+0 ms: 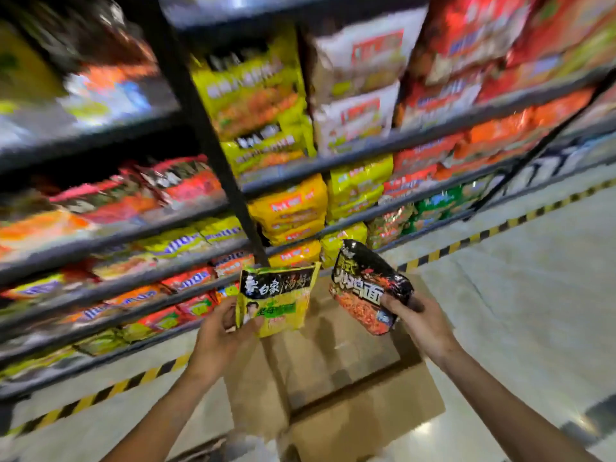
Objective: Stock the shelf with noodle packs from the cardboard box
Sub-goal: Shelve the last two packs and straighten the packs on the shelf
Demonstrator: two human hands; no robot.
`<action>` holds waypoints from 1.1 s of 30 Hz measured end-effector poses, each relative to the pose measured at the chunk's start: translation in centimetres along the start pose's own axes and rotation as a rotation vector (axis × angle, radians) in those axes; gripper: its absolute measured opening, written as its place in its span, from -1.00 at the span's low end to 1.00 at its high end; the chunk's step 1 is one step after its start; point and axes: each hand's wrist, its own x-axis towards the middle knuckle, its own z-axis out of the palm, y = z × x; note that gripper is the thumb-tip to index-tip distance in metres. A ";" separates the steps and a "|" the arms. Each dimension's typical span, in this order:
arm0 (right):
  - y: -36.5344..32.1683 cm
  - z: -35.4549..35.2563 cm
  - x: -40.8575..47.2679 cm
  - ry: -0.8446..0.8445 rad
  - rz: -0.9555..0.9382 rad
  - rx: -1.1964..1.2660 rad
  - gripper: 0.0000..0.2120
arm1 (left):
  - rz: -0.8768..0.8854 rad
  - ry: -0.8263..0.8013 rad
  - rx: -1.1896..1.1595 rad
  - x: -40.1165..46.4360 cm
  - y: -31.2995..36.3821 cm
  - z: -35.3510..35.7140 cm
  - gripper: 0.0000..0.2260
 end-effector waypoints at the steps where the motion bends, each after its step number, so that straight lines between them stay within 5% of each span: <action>1: -2.0 0.2 -1.3 -0.007 -0.040 0.025 -0.31 | 0.009 0.024 -0.023 -1.0 1.5 -1.7 -0.69; 4: -7.1 0.7 -5.2 -0.036 -0.136 0.100 -0.58 | 0.029 0.082 -0.124 -4.0 4.9 -6.4 -0.48; 7: -10.8 0.7 -8.3 -0.072 -0.228 0.091 -0.53 | 0.083 0.114 -0.139 -6.7 7.0 -10.6 -0.19; 19: -19.4 1.9 -12.7 -0.194 -0.413 0.063 -0.89 | 0.242 0.318 -0.183 -14.7 13.5 -16.7 -0.11; 25: -22.9 4.2 -13.2 -0.328 -0.452 0.040 -0.81 | 0.325 0.390 -0.156 -16.2 16.0 -19.1 -0.41; 29: -24.2 6.8 -13.3 -0.334 -0.428 0.019 -0.70 | 0.302 0.460 -0.127 -15.1 15.7 -22.1 -0.20; 33: -25.3 10.0 -12.8 -0.287 -0.473 -0.041 -0.64 | 0.295 0.454 -0.083 -12.2 15.2 -25.4 -0.20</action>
